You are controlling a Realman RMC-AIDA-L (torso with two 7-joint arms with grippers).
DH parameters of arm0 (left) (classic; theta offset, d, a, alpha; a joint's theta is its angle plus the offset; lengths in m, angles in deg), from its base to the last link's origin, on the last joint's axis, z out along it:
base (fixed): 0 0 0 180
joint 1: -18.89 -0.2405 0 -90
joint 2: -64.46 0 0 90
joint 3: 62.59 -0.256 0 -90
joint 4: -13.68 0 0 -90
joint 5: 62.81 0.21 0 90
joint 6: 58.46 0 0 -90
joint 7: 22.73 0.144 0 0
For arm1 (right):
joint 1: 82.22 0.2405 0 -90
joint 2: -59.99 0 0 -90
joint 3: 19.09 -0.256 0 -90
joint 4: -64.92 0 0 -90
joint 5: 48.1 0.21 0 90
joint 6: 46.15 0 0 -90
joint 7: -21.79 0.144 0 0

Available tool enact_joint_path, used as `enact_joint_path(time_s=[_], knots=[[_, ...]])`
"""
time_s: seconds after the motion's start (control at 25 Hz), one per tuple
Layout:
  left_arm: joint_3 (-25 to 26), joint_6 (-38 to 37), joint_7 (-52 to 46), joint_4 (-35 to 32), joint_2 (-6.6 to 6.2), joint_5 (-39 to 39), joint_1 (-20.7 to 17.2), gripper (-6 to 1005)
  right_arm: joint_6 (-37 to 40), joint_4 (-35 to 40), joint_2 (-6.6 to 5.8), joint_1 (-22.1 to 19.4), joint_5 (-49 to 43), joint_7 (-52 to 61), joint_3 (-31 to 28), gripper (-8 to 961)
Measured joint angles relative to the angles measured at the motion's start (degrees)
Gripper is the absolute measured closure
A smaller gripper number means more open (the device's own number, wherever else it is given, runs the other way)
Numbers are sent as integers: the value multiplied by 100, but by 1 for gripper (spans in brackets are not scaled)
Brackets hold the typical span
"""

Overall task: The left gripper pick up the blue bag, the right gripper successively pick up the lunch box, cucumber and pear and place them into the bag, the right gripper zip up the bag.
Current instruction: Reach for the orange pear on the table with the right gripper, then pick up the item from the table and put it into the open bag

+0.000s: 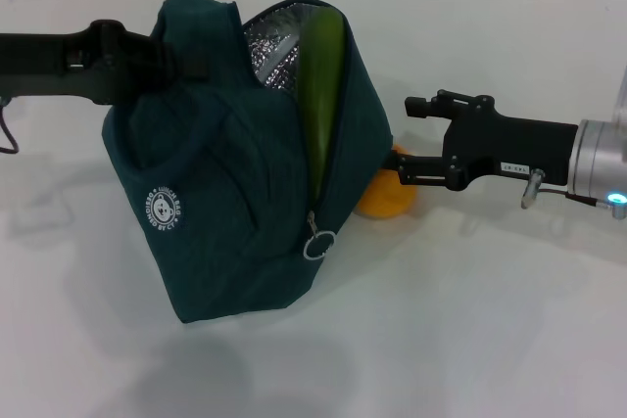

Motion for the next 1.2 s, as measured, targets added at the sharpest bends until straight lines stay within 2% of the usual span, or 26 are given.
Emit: enact_joint_path(time_s=[0.36,0.56,0.92,1.12,1.2], knots=[[0,-1,25,-2,-12,0,5,958,11,31,56,29,-176,-127,-62,189],[0,-1,26,-2,-22,0,4,958,2,77,70,27,-278,-180,-64,418],[0,-10,73,-5,-27,0,4,958,9,160,114,-79,-290,-364,-213,627],[0,-10,77,-3,-27,-4,4,958,47,346,109,-277,-298,-425,-385,840],[0,-10,78,-2,-27,-5,4,958,113,387,88,-323,-300,-427,-446,870]])
